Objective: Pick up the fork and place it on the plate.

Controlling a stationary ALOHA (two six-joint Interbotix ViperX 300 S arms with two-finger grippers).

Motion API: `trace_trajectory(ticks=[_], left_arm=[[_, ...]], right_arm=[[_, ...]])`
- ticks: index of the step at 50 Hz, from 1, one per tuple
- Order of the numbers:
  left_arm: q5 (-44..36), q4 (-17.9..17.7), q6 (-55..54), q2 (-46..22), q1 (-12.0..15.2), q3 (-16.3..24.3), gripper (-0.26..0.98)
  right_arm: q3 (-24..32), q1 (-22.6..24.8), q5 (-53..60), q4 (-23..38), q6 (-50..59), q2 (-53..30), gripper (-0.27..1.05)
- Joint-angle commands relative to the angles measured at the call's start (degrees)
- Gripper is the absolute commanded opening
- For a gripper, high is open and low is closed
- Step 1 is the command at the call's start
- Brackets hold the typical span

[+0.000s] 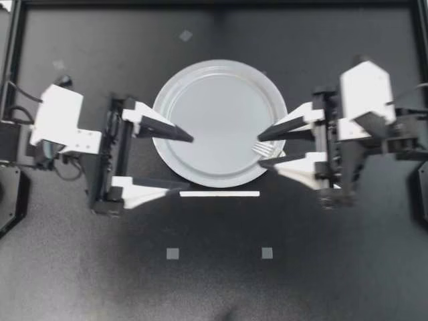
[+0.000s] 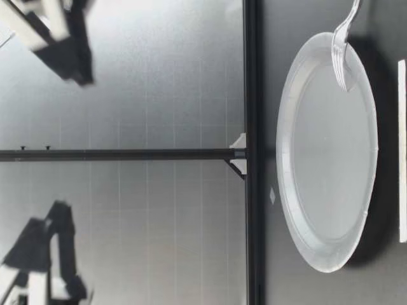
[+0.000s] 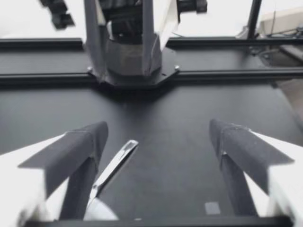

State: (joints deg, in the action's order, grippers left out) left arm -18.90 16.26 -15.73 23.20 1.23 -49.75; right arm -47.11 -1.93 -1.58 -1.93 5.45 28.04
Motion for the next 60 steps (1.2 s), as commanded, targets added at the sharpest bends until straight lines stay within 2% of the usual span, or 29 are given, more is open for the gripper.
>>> trace_trajectory(ticks=[1,9,12,15,20,27,30,40,45,60], left_arm=[[8.4,0.0,0.0,4.6,-0.1,1.4,0.79],[37.8,-0.1,0.0,15.0,-0.1,2.7,0.79],[45.5,-0.1,0.0,19.5,-0.1,1.7,0.79],[49.6,-0.1,0.0,22.9,-0.1,0.0,0.79],[50.8,-1.3,0.1,28.5,-0.1,-5.4,0.79],[51.3,-7.4,0.6,33.0,-0.1,-12.1,0.79],[52.2,-8.5,1.4,34.1,-0.1,-13.7,0.79],[52.2,-8.9,6.7,35.7,-0.1,-16.5,0.79],[51.5,-10.5,8.0,35.8,-0.1,-17.8,0.79],[51.5,-10.9,9.3,35.9,-0.1,-20.4,0.79]], right_arm=[[0.2,0.4,-6.1,0.8,-0.1,4.9,0.54],[-2.2,0.4,-27.6,1.1,0.4,14.9,0.54],[-4.7,0.4,-31.3,1.1,0.4,18.3,0.54],[-7.5,0.4,-31.5,1.1,0.4,20.8,0.54],[-12.1,0.4,-31.5,1.1,0.5,24.0,0.54],[-15.4,0.3,-33.2,1.1,1.0,25.0,0.54],[-16.5,0.3,-34.2,1.2,1.4,25.2,0.54],[-20.2,0.3,-34.2,1.3,2.9,27.0,0.54],[-22.7,0.3,-32.6,1.3,4.2,28.7,0.54],[-22.9,0.3,-32.4,1.7,4.9,31.1,0.54]])
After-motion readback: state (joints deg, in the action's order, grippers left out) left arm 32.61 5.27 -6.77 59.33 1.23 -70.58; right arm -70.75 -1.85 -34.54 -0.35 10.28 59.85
